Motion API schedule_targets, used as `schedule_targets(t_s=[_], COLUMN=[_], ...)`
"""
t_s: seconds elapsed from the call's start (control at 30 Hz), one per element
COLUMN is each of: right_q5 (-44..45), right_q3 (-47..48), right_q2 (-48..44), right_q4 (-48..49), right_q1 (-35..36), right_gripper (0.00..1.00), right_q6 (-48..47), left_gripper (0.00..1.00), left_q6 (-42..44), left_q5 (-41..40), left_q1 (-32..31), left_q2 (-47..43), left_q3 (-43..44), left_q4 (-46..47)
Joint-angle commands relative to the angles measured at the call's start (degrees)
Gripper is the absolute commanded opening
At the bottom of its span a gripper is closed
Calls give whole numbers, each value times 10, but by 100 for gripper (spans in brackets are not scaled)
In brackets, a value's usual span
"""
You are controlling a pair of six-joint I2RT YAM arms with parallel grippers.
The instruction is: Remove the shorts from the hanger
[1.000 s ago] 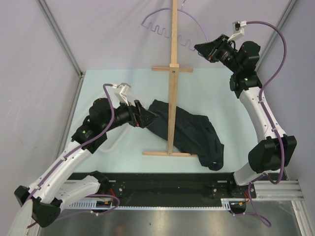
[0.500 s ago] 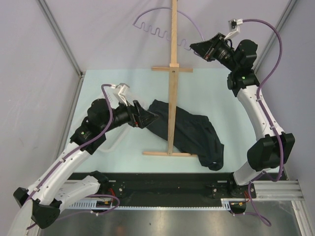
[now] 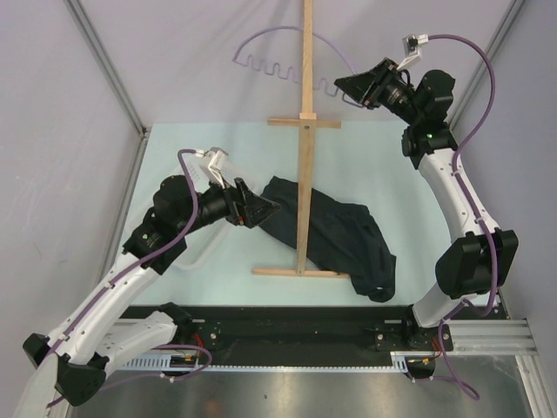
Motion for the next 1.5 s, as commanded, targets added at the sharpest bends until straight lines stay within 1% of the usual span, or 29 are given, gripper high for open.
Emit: schedule_targets(t_s=[0.0, 0.07, 0.1, 0.17, 0.2, 0.23, 0.27, 0.3, 0.33, 0.37, 0.4, 0.43, 0.47, 0.5, 0.53, 0.57, 0.67, 0.73, 0.77, 0.8, 0.83, 0.87, 0.9, 0.97, 1.0, 1.1, 1.13, 1.27, 1.47], right_q5=[-15, -16, -14, -8, -1, 7, 19, 42, 55, 70, 107, 130, 146, 171, 183, 201, 223, 230, 247, 260, 283, 346, 376, 452, 469, 522, 536, 602, 629], right_q3=[14, 13, 13, 9, 8, 6, 2, -6, -26, -42, -57, -98, -122, -145, -197, -222, -331, -385, -434, -450, -463, -474, -479, -486, -488, -489, -487, -479, -428], right_q2=[-9, -14, -22, -33, -41, -57, -68, -80, -112, -128, -148, -187, -213, -234, -253, -296, -364, -389, -399, -399, -395, -389, -373, -350, -323, -277, -247, -169, -51], right_q4=[14, -5, -33, -69, -119, -155, -216, -242, -264, -303, -321, -335, -355, -363, -371, -384, -405, -395, -385, -382, -381, -386, -387, -373, -368, -349, -347, -336, -326], right_q1=[-16, -18, -20, -25, -28, -36, -39, -42, -48, -49, -50, -51, -51, -51, -51, -51, -48, -32, -21, 13, 33, 60, 106, 151, 183, 219, 236, 269, 283], right_gripper=[56, 69, 73, 77, 82, 83, 84, 86, 88, 91, 93, 98, 100, 100, 100, 100, 100, 100, 100, 100, 100, 100, 100, 100, 100, 100, 100, 100, 100], right_q6=[-1, -8, -21, -32, -39, -56, -66, -74, -89, -95, -102, -103, -101, -98, -96, -91, -81, -70, -61, -61, -64, -64, -67, -65, -62, -60, -57, -63, -89], left_gripper=[95, 95, 95, 95, 95, 95, 95, 95, 95, 95, 95, 94, 95, 95, 94, 94, 94, 94, 94, 94, 94, 94, 93, 92, 92, 92, 92, 92, 92], left_q6=[5, 1, -3, -7, -10, -10, -12, -13, -15, -16, -19, -21, -24, -25, -27, -30, -30, -28, -29, -28, -28, -29, -28, -29, -29, -24, -20, -7, -7], left_q5=[5, 8, 10, 16, 16, 16, 17, 16, 16, 16, 16, 16, 16, 14, 15, 16, 14, 9, 2, 1, 1, 0, -3, -5, -7, -20, -23, -38, -49], left_q1=[-4, -4, -4, -5, -8, -9, -11, -15, -17, -19, -23, -26, -28, -33, -35, -39, -45, -48, -50, -50, -51, -50, -51, -54, -55, -57, -57, -57, -57], left_q2=[-15, -14, -14, -13, -12, -12, -11, -13, -13, -15, -15, -16, -16, -16, -15, -14, -14, -14, -13, -12, -7, -2, 2, 6, 5, 0, -1, -7, -25], left_q3=[2, -5, -8, -15, -19, -23, -26, -28, -35, -40, -49, -55, -60, -70, -73, -78, -89, -96, -100, -104, -105, -104, -101, -100, -100, -97, -95, -90, -95], left_q4=[12, 19, 25, 31, 33, 33, 35, 39, 42, 46, 54, 59, 68, 72, 75, 80, 83, 82, 81, 80, 79, 69, 64, 51, 47, 24, 15, -32, -38])
